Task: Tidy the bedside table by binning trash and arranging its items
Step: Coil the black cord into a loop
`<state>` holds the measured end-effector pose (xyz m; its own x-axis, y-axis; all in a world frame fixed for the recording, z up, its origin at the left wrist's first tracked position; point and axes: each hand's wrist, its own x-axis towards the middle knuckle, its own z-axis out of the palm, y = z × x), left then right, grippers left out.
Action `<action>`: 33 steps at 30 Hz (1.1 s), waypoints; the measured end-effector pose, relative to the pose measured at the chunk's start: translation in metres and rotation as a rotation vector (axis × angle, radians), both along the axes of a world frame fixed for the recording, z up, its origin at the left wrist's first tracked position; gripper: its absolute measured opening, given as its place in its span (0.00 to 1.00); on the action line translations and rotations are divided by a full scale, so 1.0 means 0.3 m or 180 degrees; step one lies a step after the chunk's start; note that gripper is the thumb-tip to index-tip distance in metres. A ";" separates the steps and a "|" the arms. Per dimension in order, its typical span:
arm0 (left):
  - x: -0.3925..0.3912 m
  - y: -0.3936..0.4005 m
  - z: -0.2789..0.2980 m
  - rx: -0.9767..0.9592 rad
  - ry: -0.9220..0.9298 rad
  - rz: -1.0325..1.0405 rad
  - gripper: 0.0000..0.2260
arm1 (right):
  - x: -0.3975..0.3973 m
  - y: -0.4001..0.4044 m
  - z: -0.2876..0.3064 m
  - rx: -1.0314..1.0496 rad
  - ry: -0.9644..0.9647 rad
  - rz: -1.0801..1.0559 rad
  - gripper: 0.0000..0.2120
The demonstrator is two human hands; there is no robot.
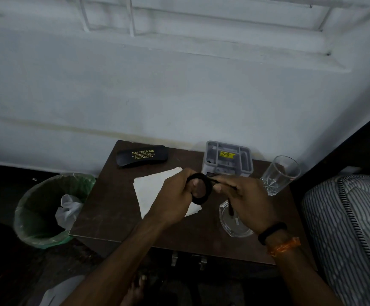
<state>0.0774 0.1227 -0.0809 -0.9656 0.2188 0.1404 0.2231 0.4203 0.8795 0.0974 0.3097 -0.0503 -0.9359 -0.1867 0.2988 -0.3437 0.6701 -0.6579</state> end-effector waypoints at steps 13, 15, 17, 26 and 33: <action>0.012 0.031 0.031 0.0966 -0.0579 -0.0442 0.14 | -0.022 0.037 -0.020 0.0715 0.0013 -0.0627 0.13; 0.011 0.030 0.026 0.0913 -0.0548 -0.0434 0.14 | -0.022 0.037 -0.010 0.0961 0.0117 -0.0720 0.12; 0.011 0.030 0.024 0.0854 -0.0525 -0.0440 0.14 | -0.016 0.033 -0.006 0.0692 0.0024 -0.0763 0.13; 0.018 0.047 0.034 0.0882 -0.0460 -0.0524 0.08 | -0.007 -0.003 0.029 -0.1562 -0.0655 -0.0904 0.06; 0.024 0.060 0.026 0.0555 -0.0250 -0.0154 0.10 | 0.001 -0.041 0.006 -0.2775 -0.1521 -0.0998 0.10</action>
